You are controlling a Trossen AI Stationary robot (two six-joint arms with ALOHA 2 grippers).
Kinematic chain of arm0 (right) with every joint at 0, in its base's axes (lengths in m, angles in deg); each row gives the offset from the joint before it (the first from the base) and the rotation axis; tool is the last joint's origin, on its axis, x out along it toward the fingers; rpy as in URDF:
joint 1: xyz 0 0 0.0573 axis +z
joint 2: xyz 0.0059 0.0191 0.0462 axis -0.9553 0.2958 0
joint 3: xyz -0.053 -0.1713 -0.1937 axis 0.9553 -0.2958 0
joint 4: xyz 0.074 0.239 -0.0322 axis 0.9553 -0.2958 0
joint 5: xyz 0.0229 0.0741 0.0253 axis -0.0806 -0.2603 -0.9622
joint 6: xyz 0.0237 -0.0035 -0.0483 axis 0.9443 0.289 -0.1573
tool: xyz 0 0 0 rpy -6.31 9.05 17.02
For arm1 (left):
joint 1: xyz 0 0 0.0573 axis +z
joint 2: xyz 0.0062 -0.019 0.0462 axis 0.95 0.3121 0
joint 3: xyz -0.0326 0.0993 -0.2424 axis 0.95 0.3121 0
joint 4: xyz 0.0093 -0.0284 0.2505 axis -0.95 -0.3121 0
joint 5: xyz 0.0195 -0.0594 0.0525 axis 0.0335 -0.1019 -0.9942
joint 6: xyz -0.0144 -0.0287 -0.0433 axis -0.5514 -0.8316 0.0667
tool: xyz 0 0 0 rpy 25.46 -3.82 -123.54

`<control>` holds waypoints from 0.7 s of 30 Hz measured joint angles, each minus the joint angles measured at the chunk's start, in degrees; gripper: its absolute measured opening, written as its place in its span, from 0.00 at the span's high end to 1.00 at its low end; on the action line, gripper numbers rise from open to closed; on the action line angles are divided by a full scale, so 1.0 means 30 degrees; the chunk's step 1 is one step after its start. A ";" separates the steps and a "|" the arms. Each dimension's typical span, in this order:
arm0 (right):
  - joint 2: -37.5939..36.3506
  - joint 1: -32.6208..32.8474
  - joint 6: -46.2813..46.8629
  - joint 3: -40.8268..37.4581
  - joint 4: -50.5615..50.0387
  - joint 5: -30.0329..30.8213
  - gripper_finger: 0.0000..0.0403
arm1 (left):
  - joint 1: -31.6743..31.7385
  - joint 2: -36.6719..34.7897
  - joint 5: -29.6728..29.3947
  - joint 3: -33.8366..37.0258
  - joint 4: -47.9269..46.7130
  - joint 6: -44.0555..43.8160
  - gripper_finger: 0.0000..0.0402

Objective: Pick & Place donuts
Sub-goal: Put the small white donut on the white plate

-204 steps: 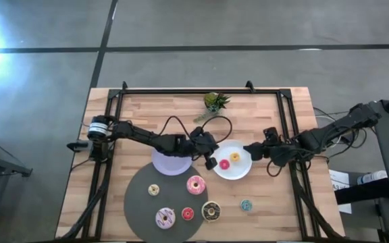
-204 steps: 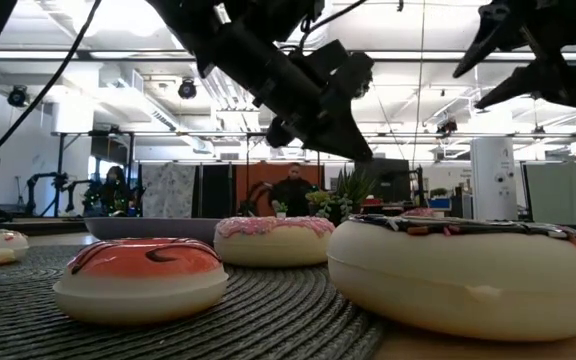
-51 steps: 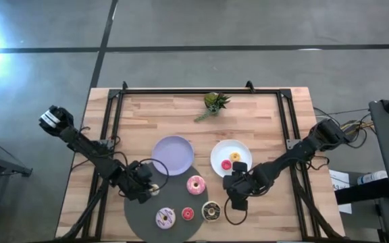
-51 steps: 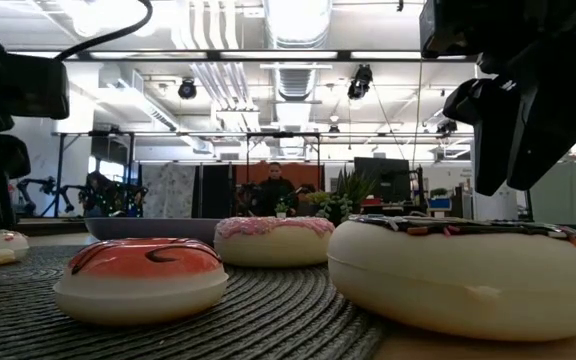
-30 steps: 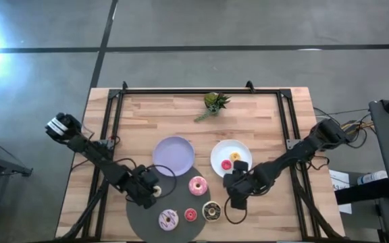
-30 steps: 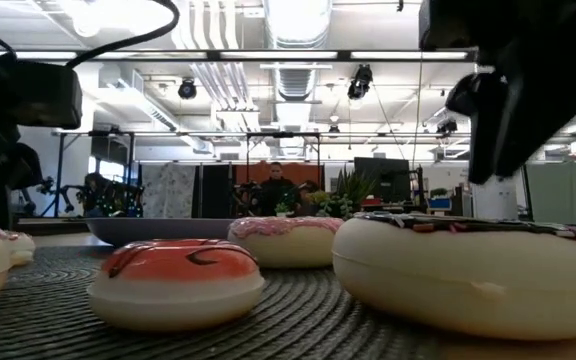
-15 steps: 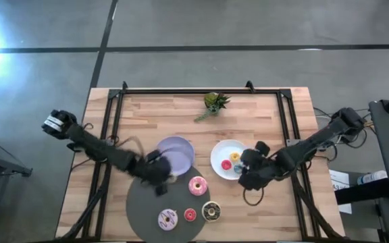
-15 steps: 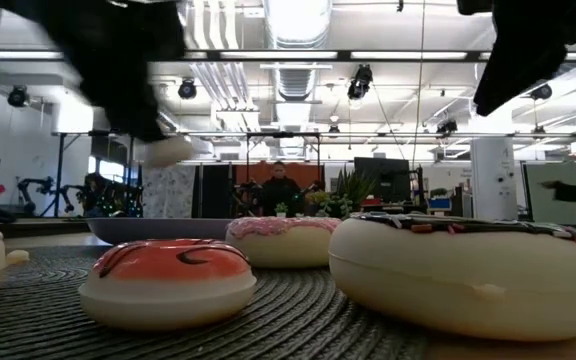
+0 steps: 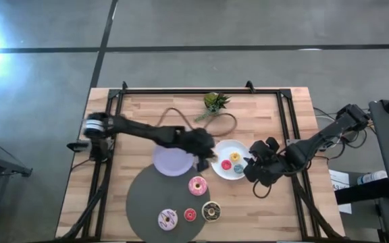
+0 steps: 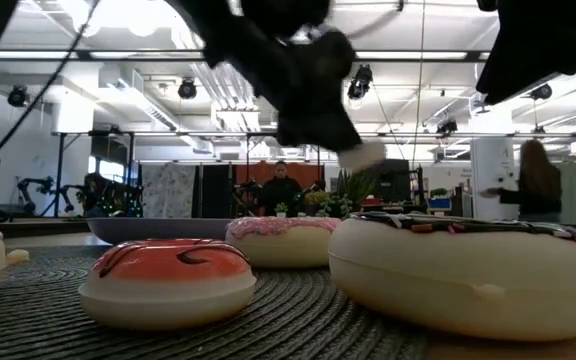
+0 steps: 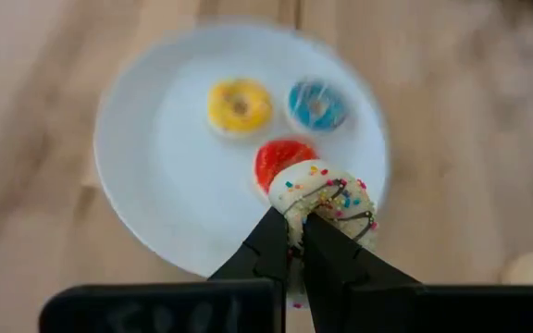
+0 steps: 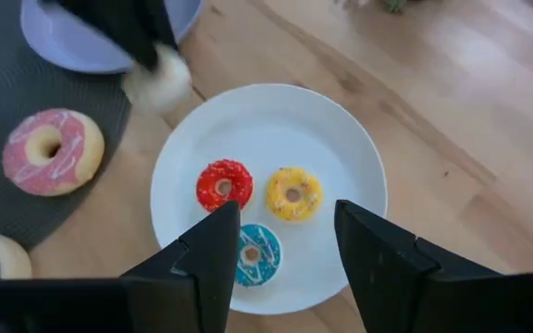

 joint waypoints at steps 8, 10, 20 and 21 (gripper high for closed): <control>-0.0385 0.0267 0.0102 -0.0051 -0.0883 0.0312 0.58 | 0.0058 0.3841 -0.0153 -0.4004 -0.2319 0.1299 1.00; -0.0421 0.0351 0.0253 -0.0051 -0.1076 0.0371 0.58 | 0.0058 0.4405 -0.0153 -0.4494 -0.2382 0.1060 1.00; -0.0545 0.0917 0.0433 -0.0117 -0.2196 0.0370 0.58 | 0.0168 0.4720 -0.0722 -0.4687 -0.3181 0.0846 0.82; -0.0543 0.0974 0.0409 -0.0117 -0.2324 0.0363 0.58 | 0.0174 0.4570 -0.0748 -0.4547 -0.3126 0.1054 0.80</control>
